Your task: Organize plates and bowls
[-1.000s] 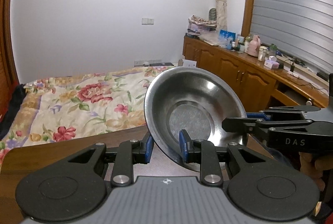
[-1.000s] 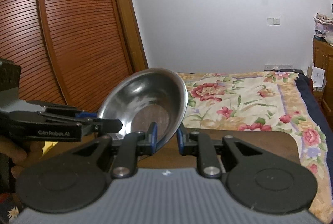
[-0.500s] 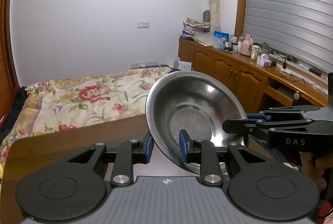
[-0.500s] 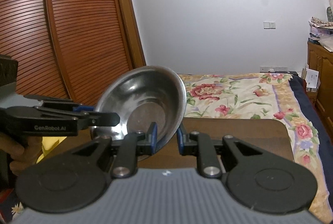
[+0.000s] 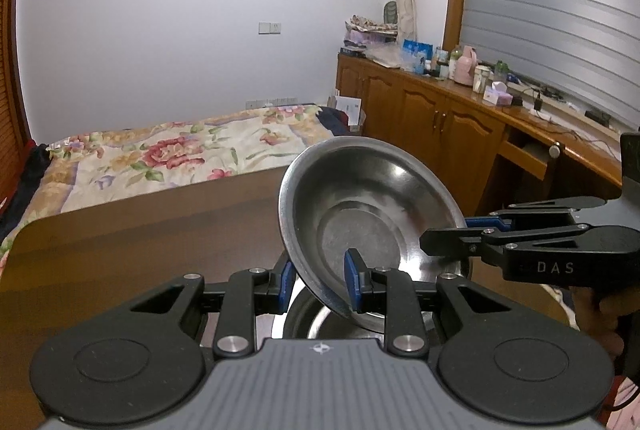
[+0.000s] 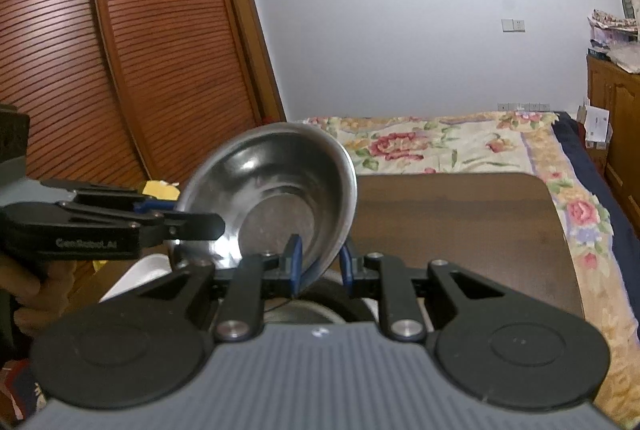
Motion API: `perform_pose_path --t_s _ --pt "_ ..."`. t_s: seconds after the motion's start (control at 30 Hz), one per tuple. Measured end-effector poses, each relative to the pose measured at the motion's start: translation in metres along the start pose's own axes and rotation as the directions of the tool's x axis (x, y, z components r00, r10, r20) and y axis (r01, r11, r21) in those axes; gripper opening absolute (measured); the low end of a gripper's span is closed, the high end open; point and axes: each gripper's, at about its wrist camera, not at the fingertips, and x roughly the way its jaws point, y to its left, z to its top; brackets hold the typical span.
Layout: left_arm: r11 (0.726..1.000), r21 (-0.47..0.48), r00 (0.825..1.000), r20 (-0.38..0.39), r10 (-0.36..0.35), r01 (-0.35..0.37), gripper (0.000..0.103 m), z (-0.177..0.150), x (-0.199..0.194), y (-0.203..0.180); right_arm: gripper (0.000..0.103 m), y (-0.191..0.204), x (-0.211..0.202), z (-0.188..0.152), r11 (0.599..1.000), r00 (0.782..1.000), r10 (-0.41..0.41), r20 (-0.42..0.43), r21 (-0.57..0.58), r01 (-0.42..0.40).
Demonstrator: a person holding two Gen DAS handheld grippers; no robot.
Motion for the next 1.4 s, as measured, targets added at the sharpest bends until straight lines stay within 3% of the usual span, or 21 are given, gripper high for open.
perform_pose_path --t_s 0.63,1.13,1.4 --pt "0.999 -0.042 0.997 -0.076 -0.018 0.015 0.029 -0.05 0.004 -0.002 0.022 0.011 -0.006 -0.044 0.999 0.998 -0.031 -0.056 0.009 0.031" --pt "1.0 -0.01 0.997 -0.075 0.019 -0.02 0.029 -0.057 0.011 -0.009 0.022 0.018 -0.006 -0.062 0.993 0.993 -0.118 -0.025 0.002 0.118" --pt "0.999 -0.021 0.998 -0.061 0.027 -0.029 0.029 -0.057 0.01 -0.007 0.022 0.021 -0.005 -0.062 0.983 0.985 -0.172 -0.007 -0.06 0.172"
